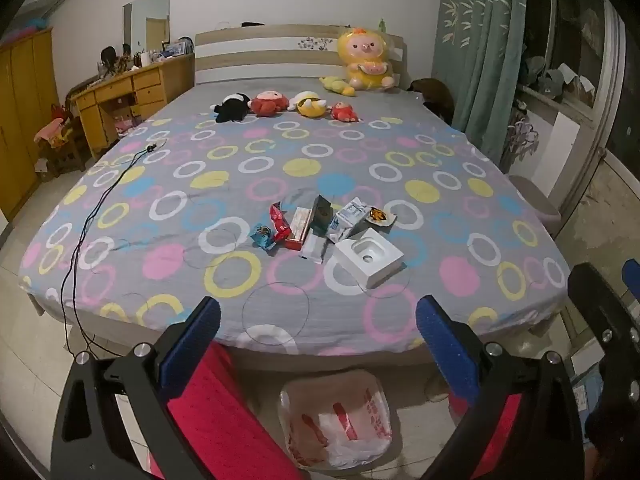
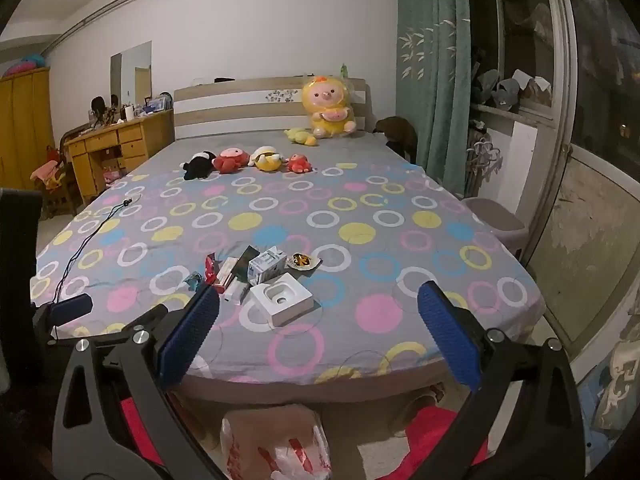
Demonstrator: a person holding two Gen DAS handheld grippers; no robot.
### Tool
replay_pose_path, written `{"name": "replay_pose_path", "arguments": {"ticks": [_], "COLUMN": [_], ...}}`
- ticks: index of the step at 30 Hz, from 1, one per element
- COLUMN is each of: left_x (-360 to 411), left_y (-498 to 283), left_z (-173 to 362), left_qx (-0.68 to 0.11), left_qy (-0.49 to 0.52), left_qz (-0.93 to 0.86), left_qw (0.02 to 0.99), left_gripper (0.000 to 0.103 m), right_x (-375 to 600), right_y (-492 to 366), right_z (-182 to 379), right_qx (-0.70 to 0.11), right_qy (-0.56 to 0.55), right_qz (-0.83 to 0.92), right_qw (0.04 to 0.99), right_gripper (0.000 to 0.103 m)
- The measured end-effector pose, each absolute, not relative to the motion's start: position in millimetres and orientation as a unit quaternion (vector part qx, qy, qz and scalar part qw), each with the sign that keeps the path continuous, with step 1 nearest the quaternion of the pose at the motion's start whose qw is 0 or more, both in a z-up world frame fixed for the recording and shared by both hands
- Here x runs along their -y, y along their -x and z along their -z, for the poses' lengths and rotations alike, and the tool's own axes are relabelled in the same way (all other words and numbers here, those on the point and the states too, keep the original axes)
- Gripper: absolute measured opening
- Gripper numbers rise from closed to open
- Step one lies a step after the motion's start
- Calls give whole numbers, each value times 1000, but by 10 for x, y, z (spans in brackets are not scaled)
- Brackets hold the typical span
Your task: Collect trash
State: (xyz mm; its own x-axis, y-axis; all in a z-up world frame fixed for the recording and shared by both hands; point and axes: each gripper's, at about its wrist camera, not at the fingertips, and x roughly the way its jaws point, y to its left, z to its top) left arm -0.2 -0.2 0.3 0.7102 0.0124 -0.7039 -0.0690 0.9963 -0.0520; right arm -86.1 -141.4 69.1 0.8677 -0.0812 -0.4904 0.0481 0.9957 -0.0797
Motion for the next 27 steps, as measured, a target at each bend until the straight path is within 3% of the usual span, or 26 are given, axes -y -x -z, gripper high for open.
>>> {"name": "replay_pose_path", "arguments": {"ticks": [27], "left_x": [-4], "left_y": [43], "left_z": [-78], "left_qx": [-362], "left_qy": [24], "left_qz": [-31], "left_qw": [931], "left_gripper": [96], "right_x": [1414], "right_y": [860], "right_z": [-687], "right_qx": [-258], "right_qy": [25], "right_qz": [30], "right_qw": [965], "right_gripper": [97]}}
